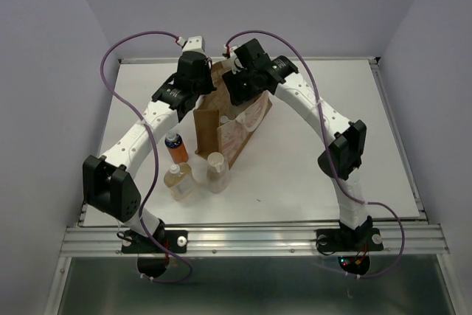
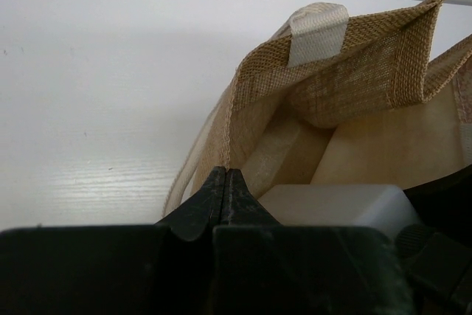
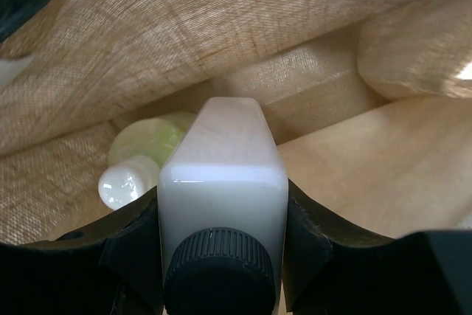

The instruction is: Place the personal care products into the canvas bag

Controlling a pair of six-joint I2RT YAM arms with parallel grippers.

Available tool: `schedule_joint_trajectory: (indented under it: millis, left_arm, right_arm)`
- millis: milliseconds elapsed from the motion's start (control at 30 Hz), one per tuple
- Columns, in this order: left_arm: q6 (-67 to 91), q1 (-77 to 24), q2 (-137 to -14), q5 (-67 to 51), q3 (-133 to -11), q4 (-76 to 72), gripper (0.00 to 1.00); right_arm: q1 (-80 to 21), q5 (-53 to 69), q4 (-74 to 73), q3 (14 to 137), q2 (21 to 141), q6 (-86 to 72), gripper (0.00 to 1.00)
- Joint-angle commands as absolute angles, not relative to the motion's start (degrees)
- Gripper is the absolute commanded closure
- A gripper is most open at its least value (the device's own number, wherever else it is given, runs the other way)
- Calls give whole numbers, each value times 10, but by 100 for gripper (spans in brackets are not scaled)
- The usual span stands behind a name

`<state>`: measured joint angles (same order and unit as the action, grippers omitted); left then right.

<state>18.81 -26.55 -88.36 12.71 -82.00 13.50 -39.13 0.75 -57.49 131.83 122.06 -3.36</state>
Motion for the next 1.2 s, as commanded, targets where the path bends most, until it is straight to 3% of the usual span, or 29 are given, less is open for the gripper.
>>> schedule_joint_trajectory:
  millis: [0,900,1167]
  left_arm:
    - [169,-267,-886,138,-836,138,100]
    - [154,-267,-840,127,-787,97,100]
    - [156,-267,-835,128,-787,95,100]
  right_arm:
    - [-397,61,-507,1327,1193,44,99]
    - [-391,134,-533,1300,1288,98,96]
    - [-381,126,-543,1278,1296,74,91]
